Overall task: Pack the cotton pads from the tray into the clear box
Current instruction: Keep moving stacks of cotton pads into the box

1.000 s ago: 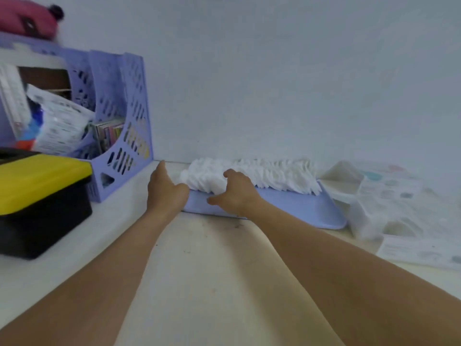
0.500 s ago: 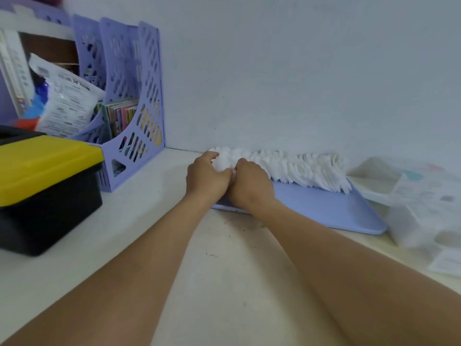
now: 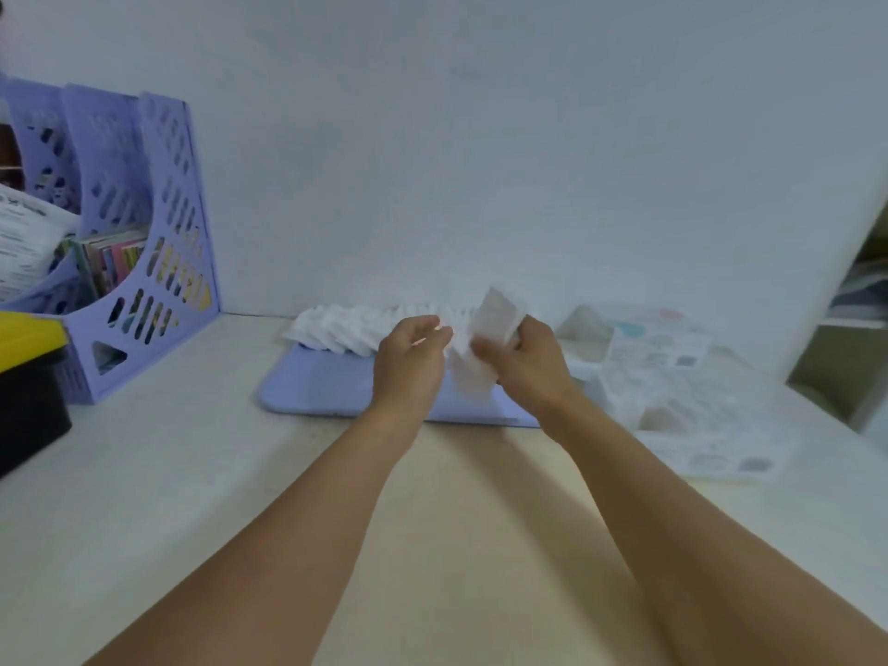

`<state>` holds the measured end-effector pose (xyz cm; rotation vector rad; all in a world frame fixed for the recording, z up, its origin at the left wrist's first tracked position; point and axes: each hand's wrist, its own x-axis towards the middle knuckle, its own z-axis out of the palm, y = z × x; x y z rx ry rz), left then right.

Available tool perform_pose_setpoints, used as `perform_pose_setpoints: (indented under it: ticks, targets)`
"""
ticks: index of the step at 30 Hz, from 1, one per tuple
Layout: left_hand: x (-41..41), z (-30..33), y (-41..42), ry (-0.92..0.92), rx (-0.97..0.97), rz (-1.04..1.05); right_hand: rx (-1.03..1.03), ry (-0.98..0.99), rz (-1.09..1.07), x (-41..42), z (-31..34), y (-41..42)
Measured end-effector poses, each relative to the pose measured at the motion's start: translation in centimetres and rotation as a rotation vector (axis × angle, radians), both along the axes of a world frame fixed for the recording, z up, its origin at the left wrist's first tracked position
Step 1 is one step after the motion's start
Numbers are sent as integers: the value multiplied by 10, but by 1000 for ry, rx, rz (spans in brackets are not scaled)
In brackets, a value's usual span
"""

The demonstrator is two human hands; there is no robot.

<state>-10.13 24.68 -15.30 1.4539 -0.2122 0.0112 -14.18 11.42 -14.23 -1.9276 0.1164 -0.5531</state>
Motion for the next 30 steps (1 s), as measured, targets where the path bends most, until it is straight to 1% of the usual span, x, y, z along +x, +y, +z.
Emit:
perform_pose_setpoints:
  ticks: [1, 2, 3, 4, 6, 7, 11, 14, 16, 18, 23, 25, 27, 29, 30]
  targets:
    - [-6, 2, -9, 94, -24, -41, 173, 0, 53, -7, 7, -10]
    - [-11, 4, -16, 214, -86, -152, 313, -1, 114, -13, 14, -19]
    - [-17, 7, -24, 314, -160, -285, 399, -3, 161, -18, 20, -30]
    - [-22, 9, -32, 375, -232, -394, 443, -2, 194, -24, 25, -40]
    - [-26, 10, -38, 413, -340, -505, 460, 32, 229, -30, 29, -51]
    - [-27, 10, -39, 418, -343, -521, 440, 66, 244, -33, 28, -56]
    - [-30, 11, -38, 442, -175, -554, 279, 241, 339, -40, 22, -68]
    - [-35, 5, -30, 382, -24, -620, 222, 359, 414, -40, 20, -65]
    - [-39, 1, -28, 338, 31, -595, 167, 407, 440, -40, 17, -62]
    - [-41, -2, -30, 321, 4, -538, 147, 415, 447, -42, 15, -59]
    - [-42, -6, -37, 253, -31, -435, 108, 330, 460, -43, 20, -55]
    - [-42, -5, -39, 230, -42, -424, 115, 308, 436, -42, 22, -59]
    - [-42, -5, -40, 203, -35, -429, 188, 280, 373, -39, 24, -62]
    - [-43, -5, -39, 171, -31, -444, 249, 250, 240, -37, 24, -63]
    - [-44, -5, -39, 153, -23, -462, 247, 236, 166, -35, 23, -65]
